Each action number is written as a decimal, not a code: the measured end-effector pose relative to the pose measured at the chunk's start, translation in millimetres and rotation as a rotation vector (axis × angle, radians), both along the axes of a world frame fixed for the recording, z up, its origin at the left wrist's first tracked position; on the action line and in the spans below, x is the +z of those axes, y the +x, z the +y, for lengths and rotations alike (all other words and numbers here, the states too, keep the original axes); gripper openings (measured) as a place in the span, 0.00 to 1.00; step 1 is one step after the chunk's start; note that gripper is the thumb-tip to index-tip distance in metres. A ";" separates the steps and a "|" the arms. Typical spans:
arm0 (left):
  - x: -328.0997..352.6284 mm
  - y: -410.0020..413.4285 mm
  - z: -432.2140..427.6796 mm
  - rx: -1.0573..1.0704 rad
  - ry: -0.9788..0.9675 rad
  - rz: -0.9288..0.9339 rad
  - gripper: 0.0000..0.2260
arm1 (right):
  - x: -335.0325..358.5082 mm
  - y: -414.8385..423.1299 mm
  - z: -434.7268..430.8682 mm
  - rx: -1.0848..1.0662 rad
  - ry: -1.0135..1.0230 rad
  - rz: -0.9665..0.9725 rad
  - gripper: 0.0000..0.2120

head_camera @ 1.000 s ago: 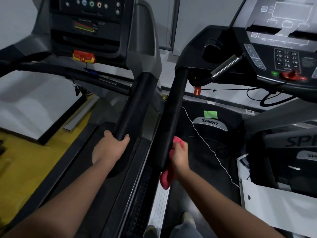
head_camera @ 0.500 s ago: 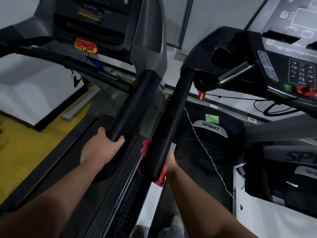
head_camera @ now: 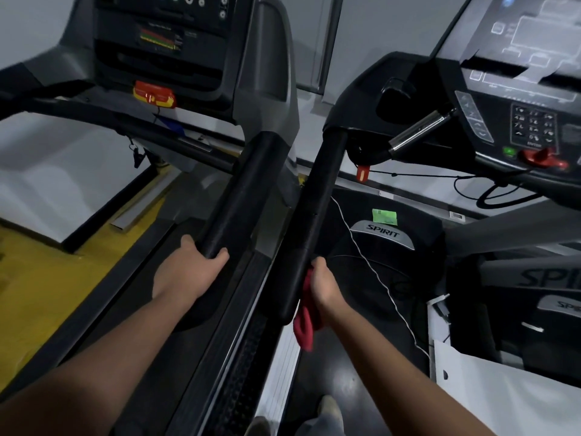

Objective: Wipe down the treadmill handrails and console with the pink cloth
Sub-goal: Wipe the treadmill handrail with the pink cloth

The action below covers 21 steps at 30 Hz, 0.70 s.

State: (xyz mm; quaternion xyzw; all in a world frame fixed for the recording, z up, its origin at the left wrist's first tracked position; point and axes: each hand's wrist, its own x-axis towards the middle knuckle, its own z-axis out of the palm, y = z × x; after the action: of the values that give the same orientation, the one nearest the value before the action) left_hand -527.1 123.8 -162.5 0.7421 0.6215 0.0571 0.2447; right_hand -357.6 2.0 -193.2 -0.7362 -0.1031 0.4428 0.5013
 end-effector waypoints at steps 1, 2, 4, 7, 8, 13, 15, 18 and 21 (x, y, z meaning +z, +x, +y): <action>-0.6 0.0 0.3 -0.001 0.000 -0.002 0.21 | 2.0 -1.7 -1.7 0.021 0.002 -0.078 0.17; -1.1 -0.1 0.5 -0.002 0.001 -0.002 0.21 | 6.9 -4.3 -4.1 0.039 0.003 -0.146 0.16; -1.9 -0.4 1.1 -0.003 0.008 -0.002 0.22 | 17.3 -8.1 -9.1 0.069 0.013 -0.257 0.13; -3.2 -1.2 1.9 -0.006 0.010 0.004 0.24 | 29.5 -10.6 -14.2 0.184 0.015 -0.520 0.06; -3.5 -1.2 2.1 -0.008 0.010 0.005 0.25 | 34.8 -12.3 -13.8 0.259 -0.003 -0.626 0.06; -3.3 -1.6 1.8 -0.011 0.013 -0.014 0.26 | 56.5 -23.5 -1.4 0.642 -0.141 -1.124 0.10; -3.3 -1.7 1.7 -0.006 0.019 -0.013 0.27 | 59.8 -29.6 6.6 0.727 -0.231 -1.272 0.14; -3.2 -1.7 1.4 -0.002 0.033 -0.012 0.27 | 57.9 -40.0 16.0 0.844 -0.346 -1.380 0.16; -2.3 -2.3 0.1 0.002 0.035 -0.013 0.27 | 52.1 -48.8 19.0 0.904 -0.360 -1.464 0.19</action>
State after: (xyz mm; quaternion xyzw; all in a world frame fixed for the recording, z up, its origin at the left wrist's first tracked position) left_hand -529.4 123.9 -164.9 0.7452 0.6195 0.0729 0.2356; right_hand -406.4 21.0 -141.2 -0.7920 -0.6088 0.0249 -0.0379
